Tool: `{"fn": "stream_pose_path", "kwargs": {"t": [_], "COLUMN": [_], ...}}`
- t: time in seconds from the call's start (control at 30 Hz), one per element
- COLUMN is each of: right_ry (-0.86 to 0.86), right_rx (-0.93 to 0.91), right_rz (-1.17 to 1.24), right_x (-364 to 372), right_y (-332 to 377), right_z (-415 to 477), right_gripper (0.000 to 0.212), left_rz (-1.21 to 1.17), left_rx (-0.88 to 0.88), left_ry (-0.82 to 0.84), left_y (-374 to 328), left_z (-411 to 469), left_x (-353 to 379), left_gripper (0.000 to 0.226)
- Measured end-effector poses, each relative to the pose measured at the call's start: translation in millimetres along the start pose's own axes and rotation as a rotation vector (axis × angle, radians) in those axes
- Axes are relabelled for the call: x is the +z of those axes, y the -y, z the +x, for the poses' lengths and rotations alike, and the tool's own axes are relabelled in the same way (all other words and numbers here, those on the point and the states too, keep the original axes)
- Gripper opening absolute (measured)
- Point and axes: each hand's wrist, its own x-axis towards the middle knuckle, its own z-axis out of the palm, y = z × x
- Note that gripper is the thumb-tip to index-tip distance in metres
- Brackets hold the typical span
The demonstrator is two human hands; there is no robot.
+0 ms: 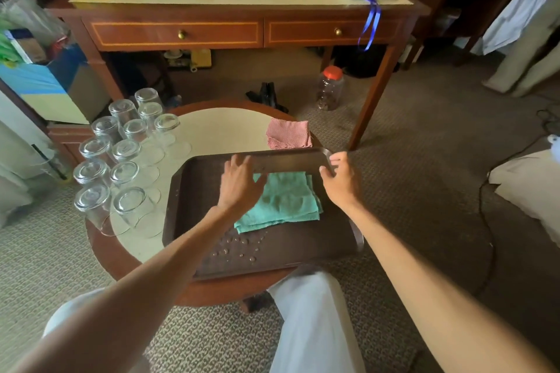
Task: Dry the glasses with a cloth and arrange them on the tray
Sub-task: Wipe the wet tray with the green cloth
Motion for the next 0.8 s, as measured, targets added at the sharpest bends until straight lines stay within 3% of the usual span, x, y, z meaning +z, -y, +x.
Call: {"fn": "stream_pose_path", "kwargs": {"t": [0.17,0.3,0.43,0.63,0.8], "right_ry": [-0.027,0.115,0.173,0.138,0.122], "right_rx": [0.208,0.305,0.321,0.3,0.294], "right_rz": [-0.139,-0.156,-0.104,-0.155,-0.16], "right_x": [3.6,4.3,9.9,10.2,9.4], "right_y": [-28.3,-40.1,-48.6,-43.2,-43.0], "right_z": [18.1,24.9,23.3,16.9,13.6], "right_gripper": [0.051,0.06,0.061,0.058,0.058], "left_rz": [0.11,0.274,0.349,0.32,0.175], "left_rx": [0.247,0.26,0.208,0.088,-0.005], "left_ry": [0.239,0.408,0.388,0.333,0.06], "left_y": [-28.1,-25.2,-8.7,14.2,18.7], "left_z": [-17.1,-11.6,5.9,27.5,13.0], "left_x": [48.7,67.4,59.6,43.3,50.6], "left_gripper": [0.07,0.078,0.085,0.063,0.055]}}
